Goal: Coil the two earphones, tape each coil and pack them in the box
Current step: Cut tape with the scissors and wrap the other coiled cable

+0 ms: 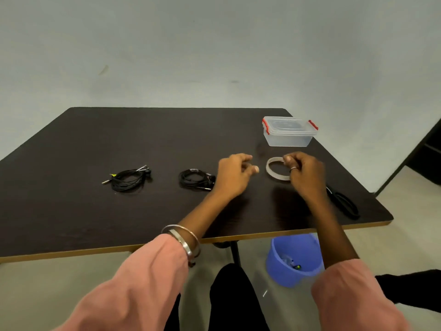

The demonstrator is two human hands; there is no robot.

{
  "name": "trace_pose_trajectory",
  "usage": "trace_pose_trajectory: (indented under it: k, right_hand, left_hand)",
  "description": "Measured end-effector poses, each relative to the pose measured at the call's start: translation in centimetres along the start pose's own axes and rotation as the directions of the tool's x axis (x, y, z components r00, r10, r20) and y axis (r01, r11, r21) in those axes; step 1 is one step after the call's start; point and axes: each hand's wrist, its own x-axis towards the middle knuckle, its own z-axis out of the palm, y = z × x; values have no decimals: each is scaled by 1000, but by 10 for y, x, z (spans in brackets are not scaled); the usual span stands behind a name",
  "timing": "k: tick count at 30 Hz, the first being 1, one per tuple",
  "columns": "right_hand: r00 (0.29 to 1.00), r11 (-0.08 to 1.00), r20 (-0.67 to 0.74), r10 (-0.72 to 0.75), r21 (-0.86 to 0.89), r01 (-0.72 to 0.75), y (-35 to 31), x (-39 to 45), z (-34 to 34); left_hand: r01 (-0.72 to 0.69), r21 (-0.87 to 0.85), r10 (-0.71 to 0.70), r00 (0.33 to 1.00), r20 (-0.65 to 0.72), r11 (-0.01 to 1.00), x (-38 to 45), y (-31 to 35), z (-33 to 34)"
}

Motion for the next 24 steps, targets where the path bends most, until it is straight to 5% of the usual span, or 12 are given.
trace_pose_trajectory:
  k: [5,10,24]
  right_hand:
    - [986,932,169,-11,-355,72,22,-10,-1]
    - [968,808,236,-82,-552,203,26,-12,5]
    - [965,795,256,-59,-573,201,22,-11,4]
  left_hand:
    - [27,230,-35,999,28,973,21,-12,38]
    - [-16,248,29,998,-47,969,24,-16,43]
    - [-10,201,38,990,-135,980,31,-19,47]
